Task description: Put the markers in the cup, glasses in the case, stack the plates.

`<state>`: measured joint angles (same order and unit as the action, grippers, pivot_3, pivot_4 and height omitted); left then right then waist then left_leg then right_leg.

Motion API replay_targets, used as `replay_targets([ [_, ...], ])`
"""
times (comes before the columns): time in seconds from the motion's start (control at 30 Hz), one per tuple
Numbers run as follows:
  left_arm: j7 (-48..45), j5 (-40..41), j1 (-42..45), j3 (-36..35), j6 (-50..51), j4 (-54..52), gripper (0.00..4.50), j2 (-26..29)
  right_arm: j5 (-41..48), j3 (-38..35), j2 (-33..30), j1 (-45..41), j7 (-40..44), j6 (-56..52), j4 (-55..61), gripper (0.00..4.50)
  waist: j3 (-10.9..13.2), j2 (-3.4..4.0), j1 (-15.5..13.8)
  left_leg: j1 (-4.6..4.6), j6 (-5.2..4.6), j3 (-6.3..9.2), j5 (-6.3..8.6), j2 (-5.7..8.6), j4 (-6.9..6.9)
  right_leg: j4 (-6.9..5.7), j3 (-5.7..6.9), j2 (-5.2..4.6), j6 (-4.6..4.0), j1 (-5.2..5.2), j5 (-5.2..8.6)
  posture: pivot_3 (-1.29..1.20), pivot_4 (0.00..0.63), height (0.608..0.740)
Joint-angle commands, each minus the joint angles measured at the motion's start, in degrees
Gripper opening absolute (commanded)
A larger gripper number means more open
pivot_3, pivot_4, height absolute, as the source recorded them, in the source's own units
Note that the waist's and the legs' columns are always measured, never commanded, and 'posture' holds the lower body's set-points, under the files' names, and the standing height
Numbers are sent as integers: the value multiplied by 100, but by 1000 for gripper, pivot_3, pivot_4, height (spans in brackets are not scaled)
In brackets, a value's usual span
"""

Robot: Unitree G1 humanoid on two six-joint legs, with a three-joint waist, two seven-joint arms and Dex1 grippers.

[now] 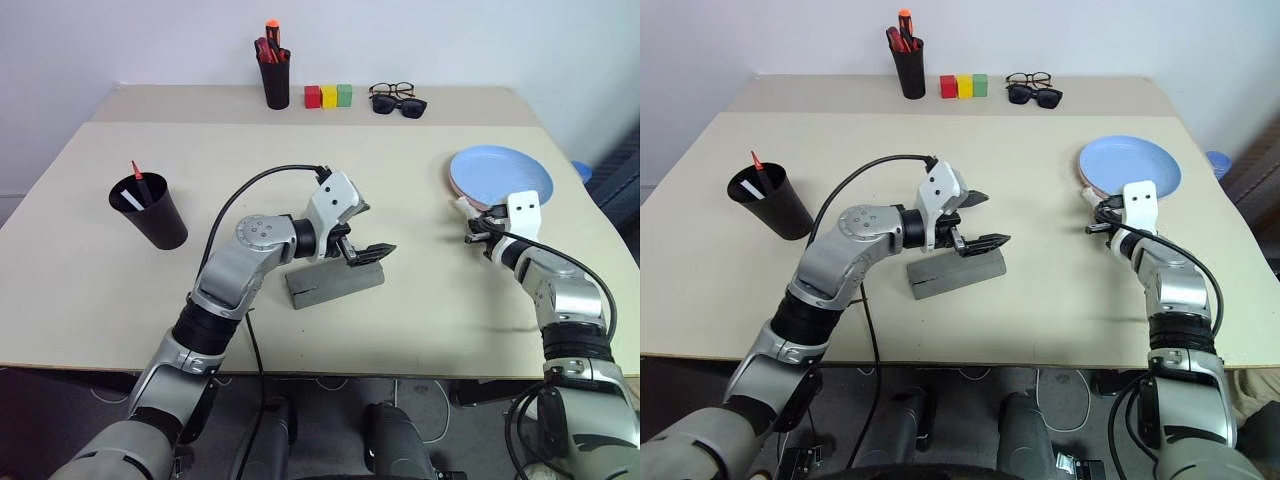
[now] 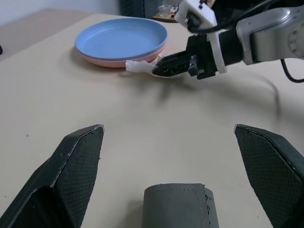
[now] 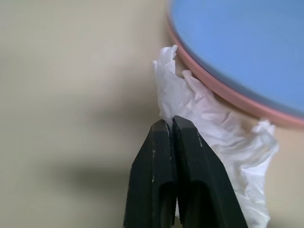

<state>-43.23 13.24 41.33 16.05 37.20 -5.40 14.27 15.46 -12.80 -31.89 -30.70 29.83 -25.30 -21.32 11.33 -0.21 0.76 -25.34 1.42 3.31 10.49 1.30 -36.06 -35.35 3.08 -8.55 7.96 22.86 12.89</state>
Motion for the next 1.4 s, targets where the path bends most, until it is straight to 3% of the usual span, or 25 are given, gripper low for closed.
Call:
replay_targets([
  [0.03,7,100,99,-81,-52,-190,4500,-46,622,-102,-9,-27,581,-276,941,58,0,0,-2,0,0,0,0,0,0,0,0,0,0,0,0,0,150,740],
  [0.17,4,88,117,-74,-74,-150,4500,-83,513,-207,-27,-576,440,287,464,58,0,0,-8,0,0,-1,0,1,-3,0,0,-1,0,-1,0,0,150,740],
  [0.4,86,54,47,-94,-83,-254,4500,-126,-459,-97,-341,-2295,-359,2544,-2969,58,1,-1,-3,-1,0,-1,0,0,8,2,1,1,0,4,0,0,150,740],
  [0.5,287,29,-34,-179,-101,-345,4500,-154,-748,37,-399,-2746,-455,3131,-4009,804,2,-1,7,-2,0,-4,0,1,15,11,0,0,1,4,1,0,150,740],
  [0.6,586,-48,-125,-266,-138,-435,4500,-184,-927,98,-392,-2966,-554,3569,-4474,2193,2,0,23,-3,0,-4,0,1,17,12,-1,0,1,5,1,0,150,740],
  [0.8,1358,-104,-323,-636,-363,-463,4500,-469,-919,52,-414,-3096,-250,3903,-4621,2193,3,0,38,0,1,-4,0,1,7,3,-4,1,0,3,-1,0,150,740],
  [0.97,1845,-312,-605,-872,-863,-463,4500,-528,-682,24,-420,-2628,438,3718,-3723,2193,2,1,20,0,1,-3,0,2,6,3,-4,0,0,1,-1,0,150,740],
  [1.13,1598,-197,-1346,-1090,-1463,-851,4500,-160,-118,-181,-615,-862,906,2614,-914,2193,2,1,-37,0,1,1,0,1,15,-1,-1,1,2,4,0,0,150,740],
  [1.27,1296,148,-2390,-1572,-1731,-1425,4500,249,599,-951,-959,1112,1003,1511,1558,2193,1,9,-108,-6,1,-2,2,6,11,10,-3,-5,1,3,1,0,150,740],
  [1.4,1212,282,-3216,-1949,-1963,-1755,4500,535,1041,-1566,-974,2563,932,882,3111,2193,-7,21,-122,0,1,-4,4,-5,8,9,-3,0,-25,4,10,0,150,740],
])
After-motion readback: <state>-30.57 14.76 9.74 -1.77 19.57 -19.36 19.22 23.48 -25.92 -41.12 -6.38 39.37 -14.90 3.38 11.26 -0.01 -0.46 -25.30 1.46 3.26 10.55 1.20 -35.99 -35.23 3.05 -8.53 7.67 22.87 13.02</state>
